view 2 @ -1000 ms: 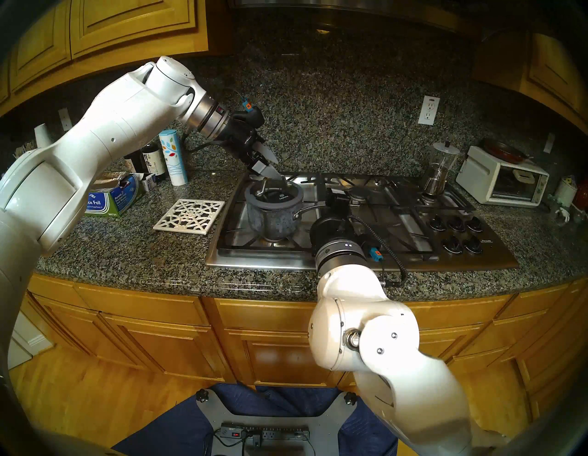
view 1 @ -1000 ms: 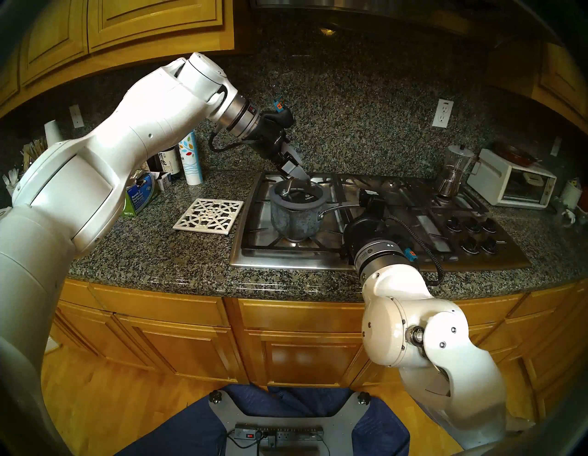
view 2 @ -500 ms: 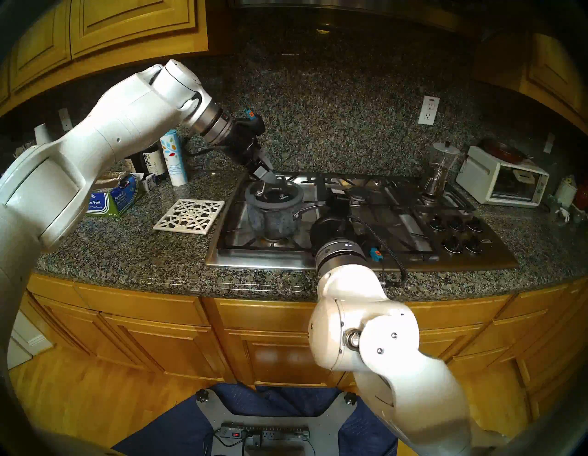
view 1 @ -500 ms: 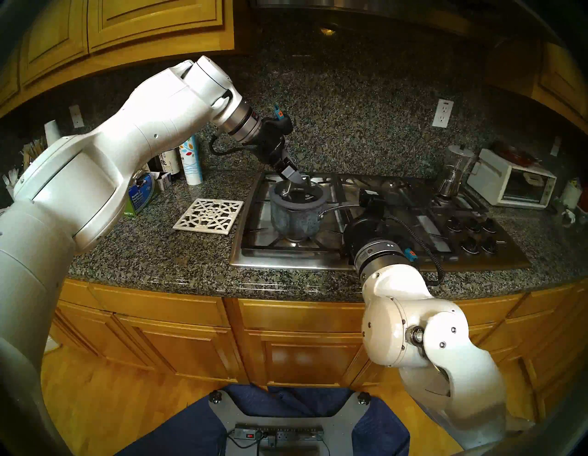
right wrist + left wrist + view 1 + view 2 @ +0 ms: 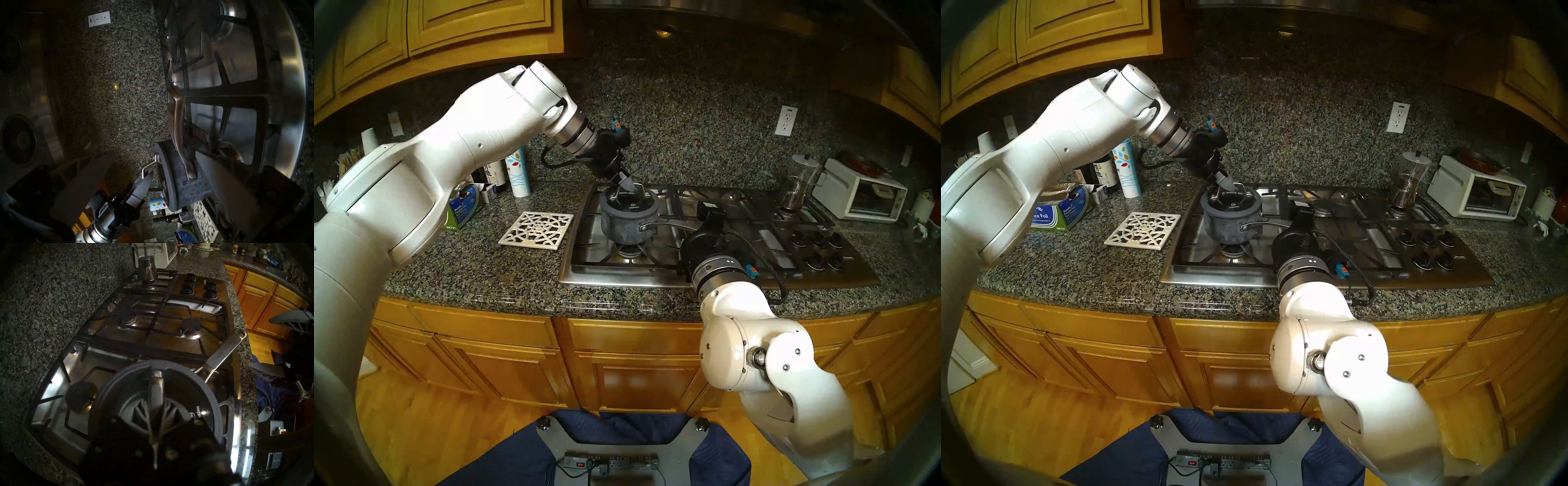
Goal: Pick up the pot, put it on the stove, take off the pot lid
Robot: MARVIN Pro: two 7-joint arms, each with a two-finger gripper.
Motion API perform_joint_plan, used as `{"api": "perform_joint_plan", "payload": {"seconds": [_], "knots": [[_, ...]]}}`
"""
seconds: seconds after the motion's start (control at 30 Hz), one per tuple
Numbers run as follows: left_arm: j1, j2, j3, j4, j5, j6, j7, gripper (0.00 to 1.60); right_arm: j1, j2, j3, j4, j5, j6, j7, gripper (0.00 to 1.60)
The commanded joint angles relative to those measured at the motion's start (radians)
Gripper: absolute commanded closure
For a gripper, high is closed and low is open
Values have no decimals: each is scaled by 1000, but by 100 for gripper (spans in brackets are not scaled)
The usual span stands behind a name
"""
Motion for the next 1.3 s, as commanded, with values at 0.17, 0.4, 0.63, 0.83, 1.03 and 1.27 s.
{"api": "perform_joint_plan", "payload": {"seconds": [0.17, 0.4, 0.63, 0.83, 1.03, 1.27], "knots": [[-67, 28, 5, -40, -77, 9, -80, 160, 20, -3, 4, -28, -14, 1, 15, 0], [-84, 31, 1, -33, -95, 25, -91, 160, 20, -3, 5, -28, -13, 1, 15, 0], [-91, 34, 2, -25, -116, 37, -70, 160, 20, -3, 5, -28, -13, 1, 15, 0], [-104, 36, -2, -13, -133, 49, -64, 160, 20, -4, 5, -28, -13, 1, 14, 0], [-116, 43, -8, -16, -160, 66, -34, 160, 20, -4, 5, -28, -12, 1, 14, 0], [-129, 51, -8, -16, -180, 80, -33, 160, 20, -5, 5, -28, -12, 2, 14, 0]]}}
